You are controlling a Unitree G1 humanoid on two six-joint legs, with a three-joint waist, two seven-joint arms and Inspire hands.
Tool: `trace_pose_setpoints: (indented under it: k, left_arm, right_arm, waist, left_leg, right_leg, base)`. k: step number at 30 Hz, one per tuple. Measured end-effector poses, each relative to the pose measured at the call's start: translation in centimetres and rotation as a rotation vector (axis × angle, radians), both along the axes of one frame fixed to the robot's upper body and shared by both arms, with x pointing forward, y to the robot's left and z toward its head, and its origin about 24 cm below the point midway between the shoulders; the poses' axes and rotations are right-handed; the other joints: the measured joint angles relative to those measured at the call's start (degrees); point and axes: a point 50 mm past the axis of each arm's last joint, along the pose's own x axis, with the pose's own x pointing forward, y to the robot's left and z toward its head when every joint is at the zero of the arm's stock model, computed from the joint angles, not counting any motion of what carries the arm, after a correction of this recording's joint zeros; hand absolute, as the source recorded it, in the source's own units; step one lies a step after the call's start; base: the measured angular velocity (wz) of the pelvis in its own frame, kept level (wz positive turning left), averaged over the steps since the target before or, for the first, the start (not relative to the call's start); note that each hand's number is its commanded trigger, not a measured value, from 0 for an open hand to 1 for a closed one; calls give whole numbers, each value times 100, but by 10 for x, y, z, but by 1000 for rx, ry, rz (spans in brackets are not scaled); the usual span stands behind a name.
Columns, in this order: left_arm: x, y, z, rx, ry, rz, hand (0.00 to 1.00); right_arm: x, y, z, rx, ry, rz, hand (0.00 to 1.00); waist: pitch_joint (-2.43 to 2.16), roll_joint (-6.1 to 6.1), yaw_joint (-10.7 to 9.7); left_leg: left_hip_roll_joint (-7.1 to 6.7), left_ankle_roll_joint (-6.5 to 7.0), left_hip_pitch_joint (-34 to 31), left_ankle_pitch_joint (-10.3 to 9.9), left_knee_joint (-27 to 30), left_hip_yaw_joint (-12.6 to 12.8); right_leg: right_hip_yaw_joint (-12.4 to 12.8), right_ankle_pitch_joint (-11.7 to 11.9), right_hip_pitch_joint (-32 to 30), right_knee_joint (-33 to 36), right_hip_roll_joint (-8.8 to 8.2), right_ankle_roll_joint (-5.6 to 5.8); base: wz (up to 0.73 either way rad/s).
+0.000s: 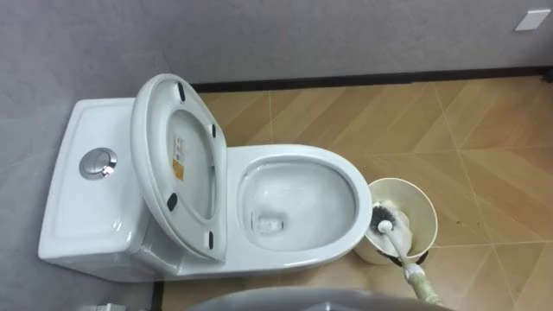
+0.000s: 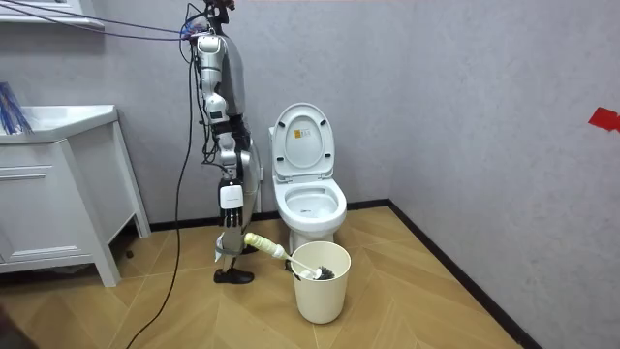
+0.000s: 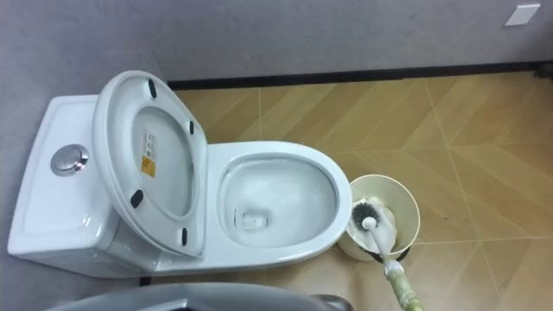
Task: Brush toilet
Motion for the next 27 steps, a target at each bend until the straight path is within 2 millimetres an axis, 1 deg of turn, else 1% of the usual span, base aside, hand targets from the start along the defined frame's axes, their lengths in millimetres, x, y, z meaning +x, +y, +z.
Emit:
trace_pose_setpoints:
  k: [4,9,13,16,19,20,21,22,23,24,25,26,27]
  left_arm:
    - [0,-1,0,8,-5,0,0]
    - [1,-1,0,7,-6,1,0]
    - [1,-2,0,4,-10,6,0]
    - [2,-4,-1,11,-16,10,0]
    - [1,-4,0,31,-34,45,0]
    - [-1,-2,0,36,-37,69,0]
    - [-4,0,1,42,-41,95,0]
    - [-5,2,1,46,-43,104,0]
    - [-7,5,2,57,-48,132,0]
    - [-9,8,3,70,-53,164,0]
    - [-10,10,3,79,-57,178,0]
    - [-12,14,4,97,-66,208,0]
    - [-12,17,6,114,-80,234,0]
  right_arm:
    - [-2,1,0,6,5,-2,0]
    - [2,1,0,18,0,5,0]
    - [0,3,0,32,-7,-66,0]
    - [-3,3,-1,22,-29,-191,0]
    - [-17,3,0,-16,-34,-399,0]
    - [-24,1,1,-36,-37,-515,0]
    - [-29,-1,1,-62,-48,-638,0]
    - [-30,-2,2,-77,-56,-698,0]
    - [-36,-3,3,-107,-64,-828,0]
    - [-43,-5,4,-138,-76,-972,0]
    - [-45,-6,5,-156,-88,-1049,0]
    - [-47,-9,6,-191,-114,-1192,0]
    - [-46,-12,6,-219,-146,-1320,0]
  waist:
    - [-2,8,-7]
    - [-3,4,6]
    - [-7,8,5]
    - [-10,7,-19]
    - [-16,-13,-52]
    - [-16,-15,-75]
    - [-24,-33,-160]
    - [-25,-37,-197]
    - [-33,-61,-284]
    - [-31,-63,-347]
    - [-30,-65,-363]
    - [-32,-80,-425]
    - [-28,-105,-464]
  left_leg:
    - [2,0,35,0,-4,7]
    - [9,-4,73,-30,-83,6]
    - [6,0,72,-34,-98,5]
    - [-12,-1,76,-34,-99,4]
    - [-18,-1,81,-34,-101,-2]
    - [-20,-1,85,-34,-101,-1]
    - [-22,-1,81,-34,-100,-1]
    - [-21,-1,81,-34,-100,-2]
    - [-21,-1,82,-34,-101,-1]
    - [-18,-1,89,-34,-102,0]
    - [-16,-2,95,-34,-103,6]
    - [-8,-1,112,-34,-103,38]
    - [-3,-1,123,-34,-103,53]
  right_leg:
    - [1,0,29,2,0,0]
    - [8,-1,23,5,18,1]
    - [4,-2,21,-7,21,3]
    - [10,-2,27,-13,12,4]
    - [20,-3,37,-19,-5,6]
    - [26,-3,44,-18,26,6]
    - [20,-3,48,-13,28,6]
    - [20,-3,48,-14,29,6]
    - [13,-3,50,-21,30,6]
    - [18,-4,50,-22,30,4]
    - [25,-5,49,-23,30,3]
    - [24,-8,48,-23,29,1]
    - [81,-12,44,-16,26,1]
  base:
    - [0]
    - [0]
    - [0]
    - [0]
    - [0]
    - [0]
    - [0]
    - [0]
    - [0]
    - [-3]
    - [-8]
    - [-11]
    - [-12]
